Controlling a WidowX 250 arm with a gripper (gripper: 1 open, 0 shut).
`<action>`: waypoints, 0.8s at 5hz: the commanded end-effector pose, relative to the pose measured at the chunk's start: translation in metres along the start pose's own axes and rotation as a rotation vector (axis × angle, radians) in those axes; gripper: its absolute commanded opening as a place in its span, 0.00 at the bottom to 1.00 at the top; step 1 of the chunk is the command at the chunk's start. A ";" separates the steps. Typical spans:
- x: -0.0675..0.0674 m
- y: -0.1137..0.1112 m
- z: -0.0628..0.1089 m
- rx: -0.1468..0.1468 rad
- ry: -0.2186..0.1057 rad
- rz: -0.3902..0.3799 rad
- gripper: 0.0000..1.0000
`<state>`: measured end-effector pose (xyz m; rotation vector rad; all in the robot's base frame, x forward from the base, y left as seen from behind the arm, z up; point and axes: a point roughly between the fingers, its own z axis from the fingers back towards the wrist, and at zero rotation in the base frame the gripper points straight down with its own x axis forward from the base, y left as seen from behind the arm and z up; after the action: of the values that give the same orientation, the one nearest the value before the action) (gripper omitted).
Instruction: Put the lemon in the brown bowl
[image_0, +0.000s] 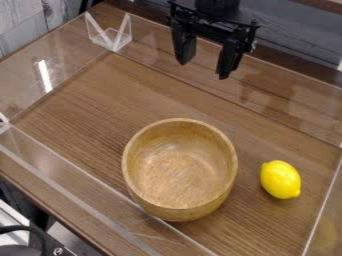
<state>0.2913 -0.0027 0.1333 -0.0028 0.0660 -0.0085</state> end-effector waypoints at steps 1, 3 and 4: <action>-0.001 -0.004 -0.007 -0.004 0.019 0.008 1.00; -0.011 -0.032 -0.015 -0.021 0.033 0.082 1.00; -0.015 -0.046 -0.017 -0.031 0.039 0.137 1.00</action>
<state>0.2710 -0.0479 0.1007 -0.0160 0.1678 0.1314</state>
